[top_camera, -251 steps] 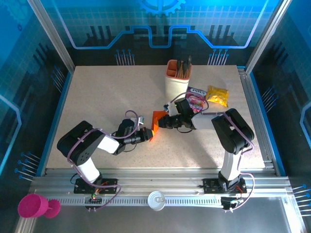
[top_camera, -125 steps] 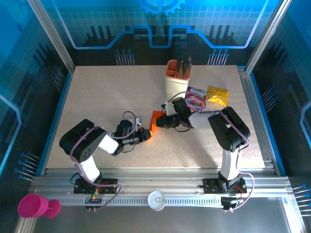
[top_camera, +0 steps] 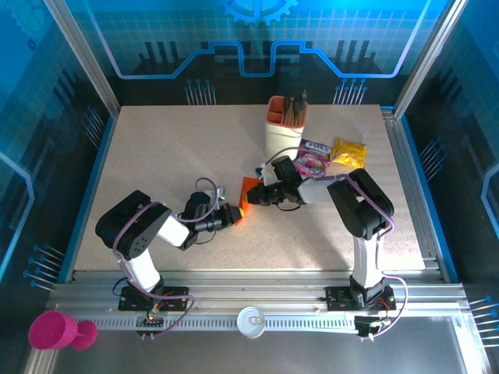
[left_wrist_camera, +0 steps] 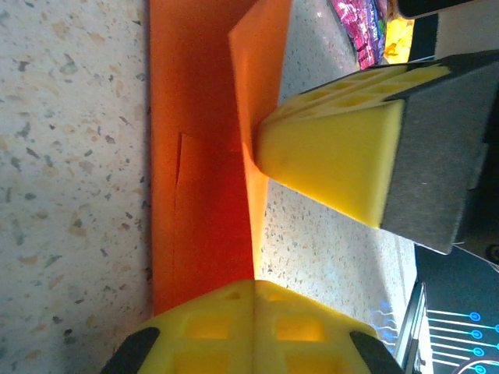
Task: Fold a paper plane with a square sheet of paper (pick it up from the middle)
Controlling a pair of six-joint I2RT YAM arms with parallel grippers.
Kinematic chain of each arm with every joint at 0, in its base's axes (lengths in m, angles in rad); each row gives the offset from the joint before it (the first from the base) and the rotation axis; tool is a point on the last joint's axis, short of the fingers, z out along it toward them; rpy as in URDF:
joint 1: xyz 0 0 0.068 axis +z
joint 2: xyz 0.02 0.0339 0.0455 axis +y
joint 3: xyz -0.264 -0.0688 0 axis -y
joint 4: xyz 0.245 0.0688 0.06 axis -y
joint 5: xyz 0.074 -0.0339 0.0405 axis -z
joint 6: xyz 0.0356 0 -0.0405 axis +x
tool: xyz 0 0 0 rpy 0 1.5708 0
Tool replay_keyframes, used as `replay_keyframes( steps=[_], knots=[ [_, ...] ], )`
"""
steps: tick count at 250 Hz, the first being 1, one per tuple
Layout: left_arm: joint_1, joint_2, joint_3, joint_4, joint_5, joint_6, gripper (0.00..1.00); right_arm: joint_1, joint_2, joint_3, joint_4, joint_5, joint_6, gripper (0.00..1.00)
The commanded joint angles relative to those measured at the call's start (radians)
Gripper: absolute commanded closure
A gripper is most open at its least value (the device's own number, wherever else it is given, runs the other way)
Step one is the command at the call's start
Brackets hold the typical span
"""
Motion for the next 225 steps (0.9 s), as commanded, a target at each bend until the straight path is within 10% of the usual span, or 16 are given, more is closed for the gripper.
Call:
replay_keyframes(
  steps=[1,47,133,225],
  knots=[
    [0.012,0.007,-0.006,0.02,0.028,-0.002,1.0,0.013,0.033,0.029,0.015,-0.009,0.012,0.9],
    [0.013,-0.005,-0.001,0.011,0.031,-0.004,1.0,0.014,0.053,0.04,0.02,-0.003,0.022,0.9],
    [0.019,-0.123,-0.004,-0.113,-0.018,0.042,0.45,0.012,0.082,0.047,0.004,0.015,0.032,0.92],
    [-0.127,-0.353,0.125,-0.69,-0.349,0.422,0.41,0.012,0.093,0.041,0.025,0.01,0.046,0.91]
  ],
)
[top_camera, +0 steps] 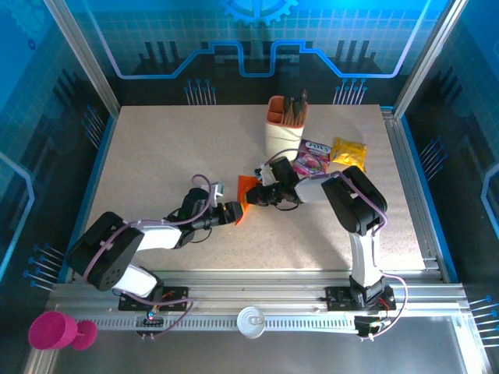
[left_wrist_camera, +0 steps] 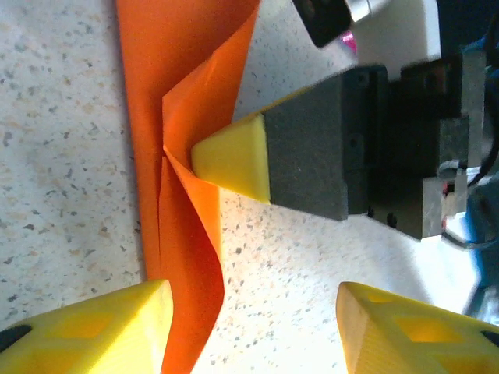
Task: Fold a paper plane with a square sheet of paper (pick it up from the middle)
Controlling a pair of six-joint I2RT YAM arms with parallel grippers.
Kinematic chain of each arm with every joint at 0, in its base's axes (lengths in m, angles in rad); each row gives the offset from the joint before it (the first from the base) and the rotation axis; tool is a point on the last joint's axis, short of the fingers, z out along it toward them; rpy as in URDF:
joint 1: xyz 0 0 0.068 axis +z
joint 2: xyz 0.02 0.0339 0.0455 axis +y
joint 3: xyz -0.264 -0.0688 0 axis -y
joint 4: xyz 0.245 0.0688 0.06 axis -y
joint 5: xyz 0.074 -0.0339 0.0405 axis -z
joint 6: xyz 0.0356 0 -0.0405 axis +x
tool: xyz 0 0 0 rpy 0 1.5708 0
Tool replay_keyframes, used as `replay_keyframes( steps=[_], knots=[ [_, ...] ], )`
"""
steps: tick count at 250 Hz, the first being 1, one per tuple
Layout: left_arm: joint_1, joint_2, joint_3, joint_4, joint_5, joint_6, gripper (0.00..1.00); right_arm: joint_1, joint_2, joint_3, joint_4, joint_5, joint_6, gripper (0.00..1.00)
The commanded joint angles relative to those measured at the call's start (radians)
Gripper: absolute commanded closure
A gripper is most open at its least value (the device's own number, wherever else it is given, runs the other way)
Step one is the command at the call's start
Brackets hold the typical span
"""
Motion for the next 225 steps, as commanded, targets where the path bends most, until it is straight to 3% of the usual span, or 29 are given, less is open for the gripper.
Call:
replay_keyframes(
  steps=[1,69,225],
  knots=[
    [-0.081,-0.055,0.079,-0.272,-0.186,0.213,0.41,0.012,0.031,0.007,0.016,-0.001,0.012,0.91],
    [-0.186,0.006,0.141,-0.33,-0.362,0.331,0.42,0.012,0.043,0.006,0.035,-0.008,0.026,0.91],
    [-0.219,0.168,0.208,-0.279,-0.428,0.385,0.53,0.008,0.043,-0.001,0.044,-0.02,0.028,0.92]
  ],
)
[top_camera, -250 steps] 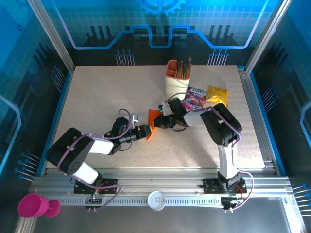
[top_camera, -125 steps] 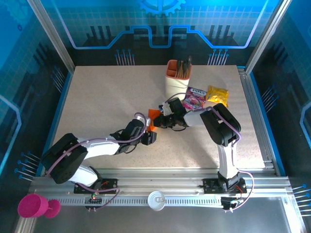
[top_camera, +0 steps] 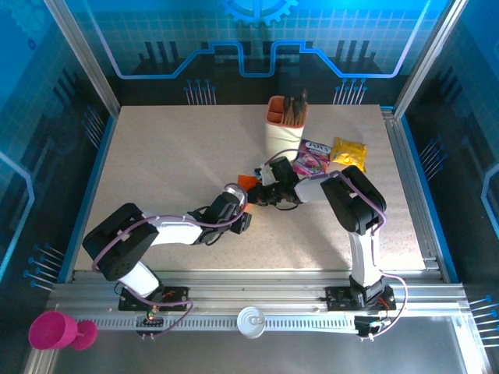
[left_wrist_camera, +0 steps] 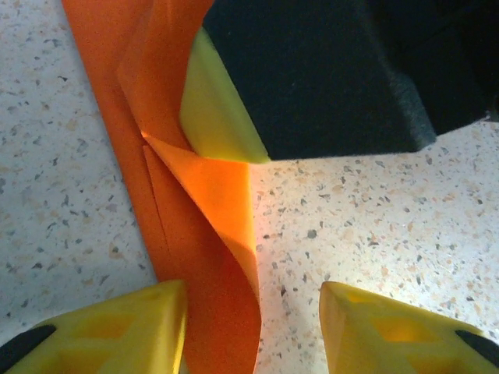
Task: Fold a paper plane with a square sheet of paper (pick it up from the middle)
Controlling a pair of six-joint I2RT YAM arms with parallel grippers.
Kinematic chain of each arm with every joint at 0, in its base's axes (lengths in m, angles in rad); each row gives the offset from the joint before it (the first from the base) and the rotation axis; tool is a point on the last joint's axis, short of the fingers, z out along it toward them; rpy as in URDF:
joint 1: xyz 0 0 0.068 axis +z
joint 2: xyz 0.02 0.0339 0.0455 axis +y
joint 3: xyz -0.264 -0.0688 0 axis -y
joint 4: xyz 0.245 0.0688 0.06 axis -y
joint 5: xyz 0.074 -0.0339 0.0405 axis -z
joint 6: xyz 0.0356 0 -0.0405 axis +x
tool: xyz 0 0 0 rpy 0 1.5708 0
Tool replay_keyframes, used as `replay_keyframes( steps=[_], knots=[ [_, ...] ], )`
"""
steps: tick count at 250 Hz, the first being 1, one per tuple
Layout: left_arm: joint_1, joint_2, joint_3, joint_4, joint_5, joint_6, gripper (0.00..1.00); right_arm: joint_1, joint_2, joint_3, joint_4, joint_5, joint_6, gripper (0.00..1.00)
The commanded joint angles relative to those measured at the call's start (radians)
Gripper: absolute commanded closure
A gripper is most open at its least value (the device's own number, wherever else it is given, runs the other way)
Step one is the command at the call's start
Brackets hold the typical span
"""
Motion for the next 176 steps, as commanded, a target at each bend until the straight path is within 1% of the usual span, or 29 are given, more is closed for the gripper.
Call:
replay_keyframes(
  steps=[1,20,47,77,115,143,176],
  knots=[
    [-0.009,0.026,0.024,0.005,-0.03,0.026,0.53,0.009,0.032,-0.002,0.013,-0.005,0.002,0.92],
    [-0.009,0.035,0.026,0.008,-0.037,0.024,0.55,0.01,0.031,-0.002,0.016,-0.009,0.003,0.92],
    [-0.011,0.05,0.027,0.012,-0.045,0.025,0.61,0.01,0.028,-0.005,0.018,-0.01,0.005,0.92],
    [-0.01,0.056,0.026,0.019,-0.041,0.024,0.74,0.01,0.02,-0.007,0.021,-0.015,0.007,0.92],
    [-0.01,0.058,0.019,0.039,-0.013,0.017,0.86,0.008,-0.003,-0.011,0.021,-0.023,0.012,0.92],
    [-0.009,0.054,0.011,0.049,0.001,0.006,0.91,0.003,-0.03,-0.015,0.021,-0.026,0.015,0.9],
    [-0.009,0.04,0.003,0.06,0.02,-0.008,0.92,-0.006,-0.068,-0.021,0.021,-0.031,0.017,0.83]
  ],
)
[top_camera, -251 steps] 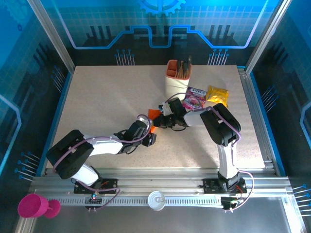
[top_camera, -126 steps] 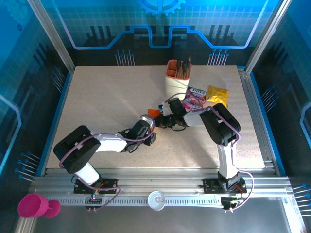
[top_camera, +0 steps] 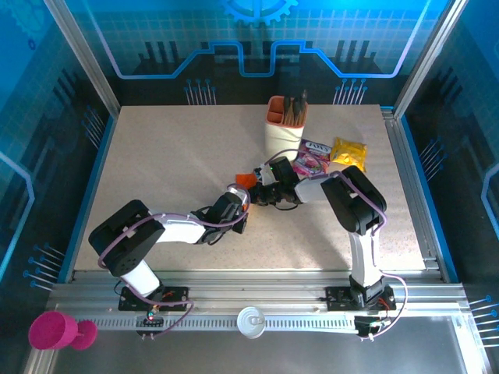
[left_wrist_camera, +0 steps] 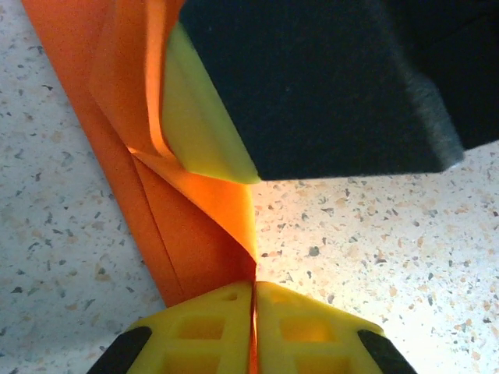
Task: Fold a paper plane with a square sheet of paper (pick it up from the middle)
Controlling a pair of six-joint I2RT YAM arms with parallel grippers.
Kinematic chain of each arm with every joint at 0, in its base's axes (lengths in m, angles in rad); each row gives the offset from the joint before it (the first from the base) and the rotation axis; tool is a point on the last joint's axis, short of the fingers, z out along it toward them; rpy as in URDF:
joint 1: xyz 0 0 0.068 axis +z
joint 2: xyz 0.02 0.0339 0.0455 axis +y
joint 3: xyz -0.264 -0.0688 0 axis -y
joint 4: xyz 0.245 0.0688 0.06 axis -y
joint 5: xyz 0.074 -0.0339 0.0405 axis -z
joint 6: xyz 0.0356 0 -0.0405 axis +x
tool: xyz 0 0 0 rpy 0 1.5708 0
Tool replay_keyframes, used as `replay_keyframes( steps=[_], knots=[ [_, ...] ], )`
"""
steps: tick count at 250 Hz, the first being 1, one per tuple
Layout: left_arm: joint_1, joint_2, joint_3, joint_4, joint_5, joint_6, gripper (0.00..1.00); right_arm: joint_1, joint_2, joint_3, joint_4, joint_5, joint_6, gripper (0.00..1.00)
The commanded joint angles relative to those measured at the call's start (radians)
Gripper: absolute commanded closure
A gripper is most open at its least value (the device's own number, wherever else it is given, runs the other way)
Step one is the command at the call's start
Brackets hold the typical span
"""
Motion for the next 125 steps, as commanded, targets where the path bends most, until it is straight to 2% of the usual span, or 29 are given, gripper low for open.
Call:
replay_keyframes(
  steps=[1,51,125],
  knots=[
    [-0.005,-0.002,-0.007,0.022,0.032,-0.013,0.92,-0.006,-0.059,-0.014,0.008,-0.022,0.006,0.83],
    [0.004,-0.009,-0.015,0.031,0.044,-0.02,0.95,-0.024,-0.101,-0.018,0.007,-0.03,0.006,0.74],
    [0.053,-0.034,-0.044,0.074,0.112,-0.051,0.99,-0.033,-0.12,-0.062,0.048,-0.04,0.016,0.74]
  ],
)
